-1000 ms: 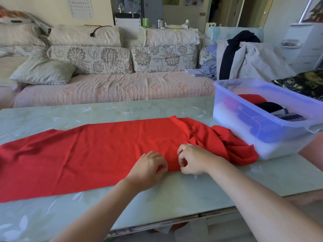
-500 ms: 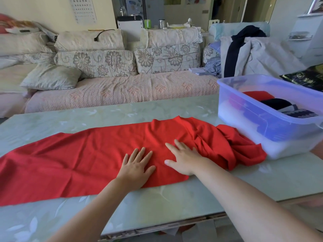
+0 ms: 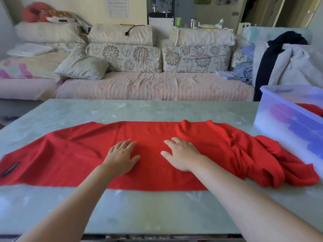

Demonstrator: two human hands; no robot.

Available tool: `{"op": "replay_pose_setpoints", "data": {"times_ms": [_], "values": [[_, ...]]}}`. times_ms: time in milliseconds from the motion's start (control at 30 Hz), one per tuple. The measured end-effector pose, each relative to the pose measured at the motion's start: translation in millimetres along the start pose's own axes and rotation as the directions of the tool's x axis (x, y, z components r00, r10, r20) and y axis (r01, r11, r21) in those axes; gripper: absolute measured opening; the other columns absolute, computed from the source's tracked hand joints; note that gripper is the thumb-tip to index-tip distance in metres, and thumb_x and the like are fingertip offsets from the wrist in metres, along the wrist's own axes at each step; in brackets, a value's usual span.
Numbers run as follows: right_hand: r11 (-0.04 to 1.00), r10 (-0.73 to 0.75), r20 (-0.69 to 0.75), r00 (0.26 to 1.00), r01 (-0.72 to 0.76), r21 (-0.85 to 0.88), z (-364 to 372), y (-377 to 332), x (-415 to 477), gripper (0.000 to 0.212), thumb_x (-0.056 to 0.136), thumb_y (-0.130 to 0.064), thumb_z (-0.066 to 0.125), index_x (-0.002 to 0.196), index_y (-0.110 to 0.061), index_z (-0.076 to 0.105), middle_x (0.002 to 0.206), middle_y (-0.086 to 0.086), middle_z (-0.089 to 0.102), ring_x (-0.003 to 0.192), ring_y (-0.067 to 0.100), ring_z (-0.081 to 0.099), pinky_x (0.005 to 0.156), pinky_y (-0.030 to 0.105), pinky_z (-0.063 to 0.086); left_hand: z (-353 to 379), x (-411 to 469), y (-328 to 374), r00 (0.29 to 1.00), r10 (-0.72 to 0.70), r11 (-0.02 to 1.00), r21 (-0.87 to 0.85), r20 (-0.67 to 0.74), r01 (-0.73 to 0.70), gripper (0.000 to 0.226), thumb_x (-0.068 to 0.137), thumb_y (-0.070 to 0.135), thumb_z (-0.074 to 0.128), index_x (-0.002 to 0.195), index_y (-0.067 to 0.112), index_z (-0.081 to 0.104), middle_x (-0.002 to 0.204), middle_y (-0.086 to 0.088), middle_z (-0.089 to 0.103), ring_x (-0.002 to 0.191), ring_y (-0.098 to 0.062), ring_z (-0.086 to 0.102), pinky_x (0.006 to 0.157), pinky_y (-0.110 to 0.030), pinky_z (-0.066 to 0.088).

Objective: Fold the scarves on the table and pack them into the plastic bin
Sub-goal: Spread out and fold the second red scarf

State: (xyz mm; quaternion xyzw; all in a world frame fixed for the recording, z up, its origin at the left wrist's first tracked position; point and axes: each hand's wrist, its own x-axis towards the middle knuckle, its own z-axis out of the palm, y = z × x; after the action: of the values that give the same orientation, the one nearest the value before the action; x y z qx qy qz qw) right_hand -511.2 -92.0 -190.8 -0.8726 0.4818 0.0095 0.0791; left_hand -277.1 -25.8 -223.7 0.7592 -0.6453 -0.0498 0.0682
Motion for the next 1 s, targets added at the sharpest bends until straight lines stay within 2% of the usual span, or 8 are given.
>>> {"op": "replay_pose_setpoints", "data": {"times_ms": [233,400,467,533,600,700,900,1000], "values": [[0.972,-0.231,0.025,0.973,0.23,0.043,14.9,-120.6,69.8,0.059,0.102,-0.051,0.037,0.155,-0.027,0.027,0.165,0.004,0.018,0.151,0.023,0.019,0.121,0.047,0.019,-21.7,-8.5,-102.3,0.971,-0.189,0.98,-0.08,-0.144,0.179,0.052,0.096,0.047,0.048,0.141,0.022,0.042,0.146,-0.002,0.039,0.137,-0.026,0.032,0.112,-0.043,0.026],[0.931,-0.363,0.019,0.932,0.362,0.037,25.5,-208.4,127.9,0.059,0.103,-0.048,0.038,0.156,-0.025,0.027,0.165,0.004,0.017,0.152,0.019,0.015,0.122,0.043,0.017,-24.2,-23.3,-172.4,0.943,-0.301,0.953,-0.085,-0.144,0.292,0.057,0.094,0.051,0.049,0.142,0.022,0.037,0.146,-0.003,0.033,0.136,-0.026,0.028,0.113,-0.044,0.026],[0.93,-0.368,0.04,0.929,0.367,0.027,30.6,-238.2,149.7,0.057,0.102,-0.049,0.037,0.154,-0.026,0.032,0.162,0.004,0.026,0.149,0.021,0.024,0.12,0.044,0.021,-26.3,-28.6,-191.5,0.947,-0.313,0.945,-0.123,-0.071,0.303,0.07,0.091,0.056,0.052,0.149,0.025,0.029,0.154,-0.001,0.024,0.143,-0.026,0.02,0.117,-0.045,0.021],[0.936,-0.345,0.011,0.939,0.345,-0.071,31.9,-264.7,170.9,0.049,0.102,-0.05,0.034,0.14,-0.025,0.052,0.146,0.005,0.05,0.135,0.027,0.044,0.111,0.045,0.03,-32.4,-31.0,-209.3,0.953,-0.3,0.941,-0.175,-0.034,0.289,0.07,0.088,0.056,0.056,0.148,0.028,0.034,0.152,0.0,0.031,0.141,-0.026,0.025,0.115,-0.044,0.027],[0.937,-0.336,-0.107,0.936,0.32,-0.142,28.7,-287.8,191.4,0.041,0.102,-0.043,0.034,0.121,-0.023,0.065,0.128,0.006,0.062,0.12,0.028,0.055,0.103,0.043,0.036,-42.5,-32.2,-229.9,0.953,-0.269,0.939,-0.261,-0.143,0.225,0.052,0.09,0.044,0.058,0.138,0.027,0.049,0.137,-0.002,0.051,0.129,-0.026,0.042,0.107,-0.042,0.037],[0.934,-0.357,-0.203,0.912,0.349,-0.079,22.6,-313.7,219.1,0.03,0.097,-0.023,0.043,0.117,-0.025,0.065,0.123,0.004,0.061,0.115,0.028,0.056,0.099,0.038,0.04,-56.6,-36.8,-262.7,0.854,-0.374,0.906,-0.34,-0.36,0.254,0.036,0.093,0.021,0.055,0.128,0.02,0.059,0.125,-0.007,0.06,0.117,-0.031,0.051,0.099,-0.044,0.042],[0.884,-0.458,-0.035,0.888,0.45,-0.13,30.1,-359.0,255.9,0.049,0.098,-0.012,0.042,0.144,-0.027,0.044,0.142,0.004,0.047,0.125,0.031,0.051,0.102,0.041,0.043,-47.8,-53.3,-302.7,0.786,-0.583,0.81,-0.218,-0.206,0.544,0.047,0.094,0.018,0.045,0.141,0.02,0.044,0.142,-0.005,0.047,0.128,-0.031,0.039,0.103,-0.042,0.034],[0.865,-0.453,-0.042,0.89,0.428,-0.26,38.2,-367.9,260.6,0.044,0.098,-0.012,0.038,0.138,-0.025,0.048,0.131,0.008,0.054,0.118,0.032,0.055,0.097,0.039,0.041,-47.2,-56.0,-304.9,0.769,-0.595,0.801,-0.102,-0.235,0.589,0.038,0.093,0.022,0.047,0.131,0.021,0.047,0.13,-0.003,0.053,0.121,-0.027,0.043,0.1,-0.039,0.03]]}}
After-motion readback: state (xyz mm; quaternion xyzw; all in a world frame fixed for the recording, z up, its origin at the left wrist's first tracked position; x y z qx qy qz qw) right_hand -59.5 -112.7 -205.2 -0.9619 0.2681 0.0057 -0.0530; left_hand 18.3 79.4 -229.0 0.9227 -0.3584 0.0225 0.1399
